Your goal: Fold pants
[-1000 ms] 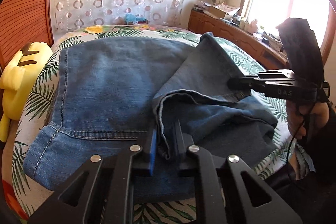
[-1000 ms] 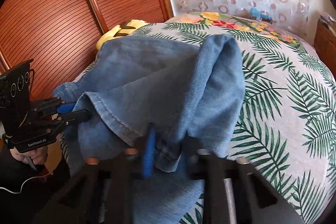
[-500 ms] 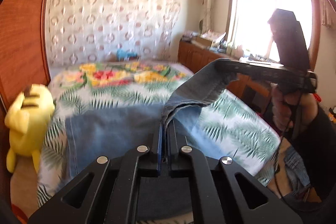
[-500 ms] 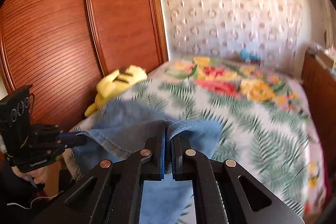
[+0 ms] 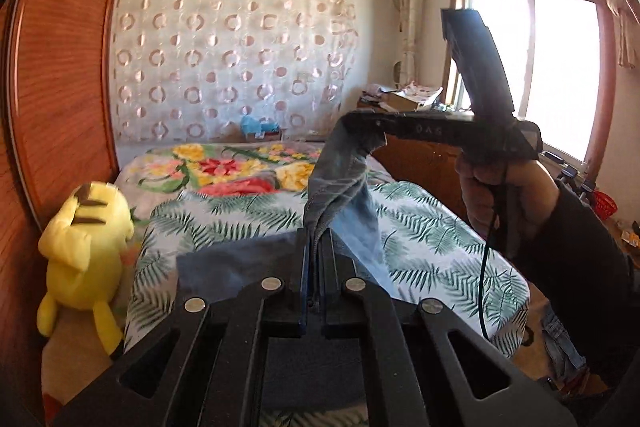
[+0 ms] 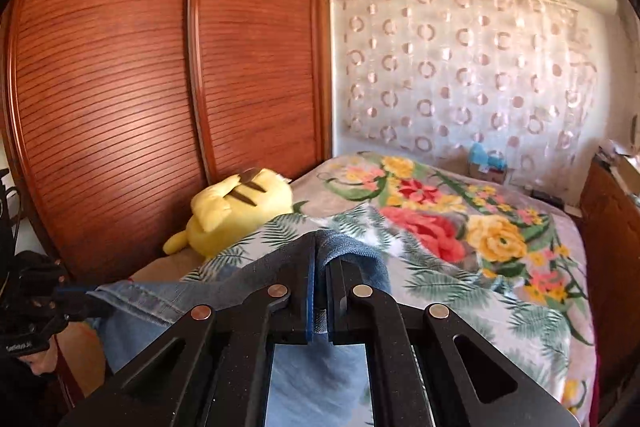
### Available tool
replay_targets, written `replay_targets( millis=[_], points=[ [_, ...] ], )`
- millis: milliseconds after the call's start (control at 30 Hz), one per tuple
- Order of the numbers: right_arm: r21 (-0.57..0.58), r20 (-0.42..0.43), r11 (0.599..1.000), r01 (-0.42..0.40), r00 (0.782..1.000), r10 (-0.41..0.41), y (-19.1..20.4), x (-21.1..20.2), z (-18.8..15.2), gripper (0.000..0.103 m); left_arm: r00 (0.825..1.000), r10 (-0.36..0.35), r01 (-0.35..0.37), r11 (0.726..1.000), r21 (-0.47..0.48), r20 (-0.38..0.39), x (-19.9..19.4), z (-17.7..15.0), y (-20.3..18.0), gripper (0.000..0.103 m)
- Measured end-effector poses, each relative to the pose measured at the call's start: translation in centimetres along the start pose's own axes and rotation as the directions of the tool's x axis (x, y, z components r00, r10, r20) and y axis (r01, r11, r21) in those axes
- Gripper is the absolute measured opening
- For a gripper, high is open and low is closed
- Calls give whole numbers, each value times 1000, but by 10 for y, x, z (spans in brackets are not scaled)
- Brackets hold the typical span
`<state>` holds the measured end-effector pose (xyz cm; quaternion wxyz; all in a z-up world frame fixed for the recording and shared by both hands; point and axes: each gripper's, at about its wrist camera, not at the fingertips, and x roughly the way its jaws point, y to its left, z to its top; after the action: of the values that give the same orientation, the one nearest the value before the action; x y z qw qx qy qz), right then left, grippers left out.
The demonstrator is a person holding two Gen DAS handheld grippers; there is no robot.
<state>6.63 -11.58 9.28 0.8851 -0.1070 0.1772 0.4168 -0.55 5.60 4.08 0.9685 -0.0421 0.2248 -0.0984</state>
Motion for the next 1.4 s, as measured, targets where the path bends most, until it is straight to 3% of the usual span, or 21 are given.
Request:
replay_targets(
  millis=[367,667,933,1000,1167,1333,1400],
  points=[
    [0,-170,995,-103,980,101,19,120,10,4,991,39,-53,993,-105,-129,18,-68,49,4],
    [-1,-306,997,-79,949,75,41,191,5,4,980,41,-71,986,-153,-194,32,-97,62,4],
    [-12,-334,999,-50,942,43,49,199,11,4,976,51,-84,986,-146,-213,35,-103,62,4],
    [-10,-330,998,-54,943,47,50,201,14,11,974,52,-86,986,-144,-220,36,-103,62,4],
    [71,-268,989,-131,952,146,44,180,9,30,971,57,-95,984,-153,-232,42,-106,66,4],
    [48,-223,990,-130,965,138,39,159,12,35,970,63,-101,983,-156,-236,44,-106,67,4],
    [56,-218,988,-147,963,155,34,152,12,47,968,69,-108,982,-152,-240,45,-106,68,4]
  ],
)
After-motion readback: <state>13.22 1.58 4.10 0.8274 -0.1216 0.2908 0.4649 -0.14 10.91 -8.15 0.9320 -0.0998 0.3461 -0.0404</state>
